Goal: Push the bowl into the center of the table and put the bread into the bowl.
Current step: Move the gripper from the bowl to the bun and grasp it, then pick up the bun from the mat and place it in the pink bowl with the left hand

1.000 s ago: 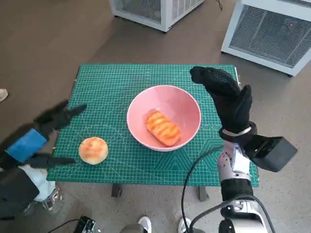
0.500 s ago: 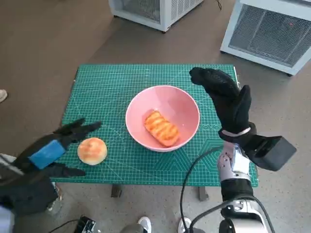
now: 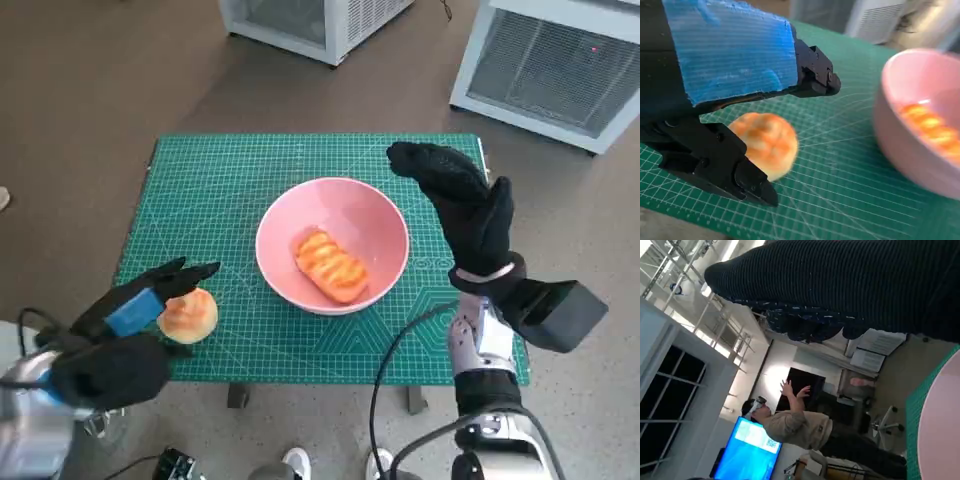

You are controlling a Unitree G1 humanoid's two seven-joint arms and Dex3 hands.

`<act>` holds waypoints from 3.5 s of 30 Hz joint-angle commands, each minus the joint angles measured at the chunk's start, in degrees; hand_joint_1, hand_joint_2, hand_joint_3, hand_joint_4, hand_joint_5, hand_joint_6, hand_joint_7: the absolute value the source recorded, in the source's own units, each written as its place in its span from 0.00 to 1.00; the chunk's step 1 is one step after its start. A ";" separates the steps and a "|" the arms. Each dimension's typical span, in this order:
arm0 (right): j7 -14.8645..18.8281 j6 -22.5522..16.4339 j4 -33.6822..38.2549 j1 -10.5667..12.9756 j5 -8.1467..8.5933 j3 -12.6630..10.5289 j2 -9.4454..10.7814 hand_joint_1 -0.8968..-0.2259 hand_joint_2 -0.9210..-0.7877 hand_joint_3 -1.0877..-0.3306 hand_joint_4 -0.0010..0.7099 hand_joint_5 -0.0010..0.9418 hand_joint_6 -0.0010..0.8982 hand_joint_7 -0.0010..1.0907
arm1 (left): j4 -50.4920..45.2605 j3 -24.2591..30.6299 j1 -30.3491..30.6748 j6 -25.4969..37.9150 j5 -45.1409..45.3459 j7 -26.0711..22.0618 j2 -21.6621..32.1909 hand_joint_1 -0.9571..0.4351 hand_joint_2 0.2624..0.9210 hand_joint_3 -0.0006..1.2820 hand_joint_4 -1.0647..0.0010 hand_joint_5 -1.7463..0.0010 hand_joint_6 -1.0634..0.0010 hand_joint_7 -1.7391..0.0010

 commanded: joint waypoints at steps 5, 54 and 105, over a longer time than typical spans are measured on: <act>0.42 1.02 0.42 1.37 0.03 0.06 -0.28 0.29 0.00 0.47 0.30 0.00 0.00 0.58 | 6.65 -5.11 -3.17 2.18 7.22 3.54 -1.20 0.75 0.81 0.02 0.69 0.98 0.50 0.97; 1.22 2.47 1.02 1.03 0.83 -0.10 -0.40 0.29 0.00 0.48 0.30 0.00 0.00 0.56 | -5.26 0.83 -16.18 0.87 5.45 5.26 -2.44 0.69 0.97 0.03 0.25 0.40 0.36 0.36; 0.40 1.88 -0.26 1.96 0.39 -0.25 -0.53 0.29 0.00 0.48 0.30 0.00 0.00 0.56 | 34.34 -18.69 -41.23 -14.84 6.71 7.70 -21.02 0.70 0.98 0.12 0.49 0.35 0.58 0.35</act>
